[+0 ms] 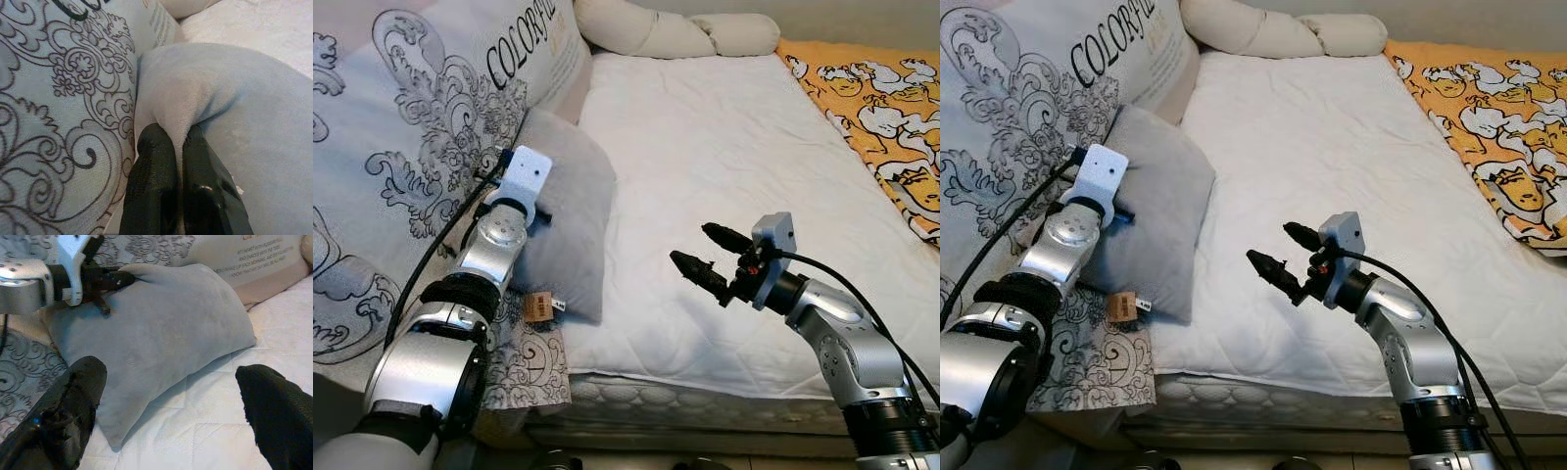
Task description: Clean up the room
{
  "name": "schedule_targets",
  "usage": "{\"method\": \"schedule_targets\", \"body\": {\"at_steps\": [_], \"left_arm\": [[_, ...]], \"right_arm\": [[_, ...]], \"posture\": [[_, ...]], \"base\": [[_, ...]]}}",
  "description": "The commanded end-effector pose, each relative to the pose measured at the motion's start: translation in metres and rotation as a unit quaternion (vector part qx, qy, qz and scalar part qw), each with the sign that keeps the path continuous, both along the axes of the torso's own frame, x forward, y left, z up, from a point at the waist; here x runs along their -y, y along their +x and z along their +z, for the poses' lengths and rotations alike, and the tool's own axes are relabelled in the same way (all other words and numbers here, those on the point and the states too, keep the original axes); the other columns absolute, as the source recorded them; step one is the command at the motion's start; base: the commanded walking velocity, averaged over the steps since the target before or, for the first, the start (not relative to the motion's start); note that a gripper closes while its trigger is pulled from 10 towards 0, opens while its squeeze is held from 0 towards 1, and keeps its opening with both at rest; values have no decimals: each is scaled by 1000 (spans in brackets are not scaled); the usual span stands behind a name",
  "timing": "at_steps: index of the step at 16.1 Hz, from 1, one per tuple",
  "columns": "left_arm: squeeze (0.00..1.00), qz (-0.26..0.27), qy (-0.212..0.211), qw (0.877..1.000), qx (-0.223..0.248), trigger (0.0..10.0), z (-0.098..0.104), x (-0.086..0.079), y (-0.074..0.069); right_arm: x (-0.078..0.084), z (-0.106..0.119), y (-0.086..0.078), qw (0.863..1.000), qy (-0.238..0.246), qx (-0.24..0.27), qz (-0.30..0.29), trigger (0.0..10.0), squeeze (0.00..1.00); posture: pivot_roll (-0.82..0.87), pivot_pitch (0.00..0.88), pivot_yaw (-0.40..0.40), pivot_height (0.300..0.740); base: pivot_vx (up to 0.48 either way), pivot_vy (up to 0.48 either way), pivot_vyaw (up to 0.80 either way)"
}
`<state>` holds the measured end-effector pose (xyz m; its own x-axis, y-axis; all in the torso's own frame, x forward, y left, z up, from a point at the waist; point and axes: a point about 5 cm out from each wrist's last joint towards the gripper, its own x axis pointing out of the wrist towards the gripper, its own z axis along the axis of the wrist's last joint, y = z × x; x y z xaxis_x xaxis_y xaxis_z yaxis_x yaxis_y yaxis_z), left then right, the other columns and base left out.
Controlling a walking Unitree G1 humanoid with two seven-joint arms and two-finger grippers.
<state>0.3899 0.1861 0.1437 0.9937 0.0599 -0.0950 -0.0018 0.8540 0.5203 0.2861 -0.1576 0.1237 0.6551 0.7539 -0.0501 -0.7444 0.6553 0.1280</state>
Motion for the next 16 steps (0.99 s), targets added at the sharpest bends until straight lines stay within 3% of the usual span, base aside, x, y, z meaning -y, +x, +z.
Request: {"method": "schedule_targets", "body": {"at_steps": [1, 2, 5, 7, 9, 11, 13, 15, 16], "left_arm": [[0, 13, -1, 1000, -1, 10000, -2, -9, -2], [1000, 7, -2, 1000, 3, 10000, -1, -11, -2], [1000, -31, -2, 999, 38, 10000, 10, -11, -3], [1000, -84, -63, 993, 58, 10000, 18, -3, -6], [1000, -140, -139, 979, 54, 10000, 20, 9, -16], [1000, -160, -188, 967, 65, 10000, 25, 16, -25], [1000, -177, -224, 955, 84, 10000, 32, 23, -41], [1000, -165, -234, 955, 81, 10000, 30, 24, -56], [1000, -144, -233, 960, 64, 10000, 18, 20, -68]], "right_arm": [[1, 2, -3, 1000, -2, 2, 11, 10000, 1000], [1, 0, -6, 1000, 9, -8, 22, 10000, 1000], [-1, -2, -11, 998, 29, -28, 48, 10000, 1000], [-2, -2, -10, 998, 36, -27, 39, 10000, 1000], [-3, -2, -10, 999, 34, -13, 31, 10000, 1000], [-2, -5, -9, 1000, 23, -5, 5, 10000, 1000], [4, -5, 0, 997, 12, 17, -79, 10000, 1000], [8, -5, 5, 987, 37, 4, -156, 10000, 1000], [11, -10, 6, 975, 55, -12, -214, 10000, 1000]], "posture": [[-86, 0, -4, 740], [-83, 0, -5, 740], [-77, 0, -3, 740], [-75, 0, 0, 740], [-68, 0, 1, 740], [-60, 0, 3, 740], [-54, 0, -3, 740], [-43, 0, -14, 740], [-36, 0, -23, 740]], "base": [[0, 0, 0], [0, 0, 0], [0, 0, 0], [0, 0, 0], [0, 0, 0], [0, 0, 0], [0, 0, 0], [0, -120, 0], [0, -371, 0]]}}
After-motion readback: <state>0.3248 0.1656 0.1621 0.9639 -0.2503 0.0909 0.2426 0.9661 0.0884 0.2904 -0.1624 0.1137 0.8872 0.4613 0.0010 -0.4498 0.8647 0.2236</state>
